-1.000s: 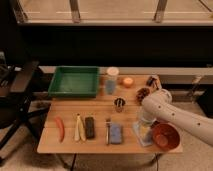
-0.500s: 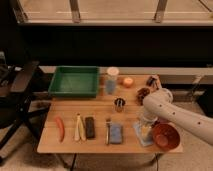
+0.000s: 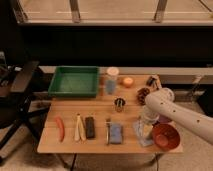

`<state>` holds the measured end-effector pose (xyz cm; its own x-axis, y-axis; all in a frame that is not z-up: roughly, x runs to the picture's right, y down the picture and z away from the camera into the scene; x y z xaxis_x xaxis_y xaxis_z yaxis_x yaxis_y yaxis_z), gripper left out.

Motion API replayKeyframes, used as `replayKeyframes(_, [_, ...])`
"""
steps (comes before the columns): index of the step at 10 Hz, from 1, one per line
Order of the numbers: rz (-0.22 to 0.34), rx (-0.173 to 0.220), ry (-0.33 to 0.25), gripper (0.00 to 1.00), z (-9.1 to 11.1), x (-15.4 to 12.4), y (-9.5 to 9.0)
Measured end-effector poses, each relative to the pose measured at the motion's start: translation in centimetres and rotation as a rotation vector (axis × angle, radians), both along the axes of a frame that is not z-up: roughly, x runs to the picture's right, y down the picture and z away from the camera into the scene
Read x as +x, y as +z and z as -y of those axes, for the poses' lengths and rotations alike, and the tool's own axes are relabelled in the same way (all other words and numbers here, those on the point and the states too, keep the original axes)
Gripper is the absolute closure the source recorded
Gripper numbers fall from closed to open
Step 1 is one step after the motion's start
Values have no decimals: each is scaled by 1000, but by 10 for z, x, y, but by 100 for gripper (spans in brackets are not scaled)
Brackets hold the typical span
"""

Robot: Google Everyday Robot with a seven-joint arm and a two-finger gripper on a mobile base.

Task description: Place towel in plastic cup

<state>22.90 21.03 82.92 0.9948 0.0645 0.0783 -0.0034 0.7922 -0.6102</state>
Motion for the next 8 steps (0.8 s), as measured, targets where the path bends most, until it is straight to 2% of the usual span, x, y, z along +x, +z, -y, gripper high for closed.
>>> replayKeyframes(2, [6,-3,18,20,-9,8,9])
replayKeyframes(4, [55,-14,60,21,-22,15,21])
replayKeyframes(5, [76,-19,63,29,-24,14,23])
replayKeyframes(8, [78,-26,61,57,-24,14,20])
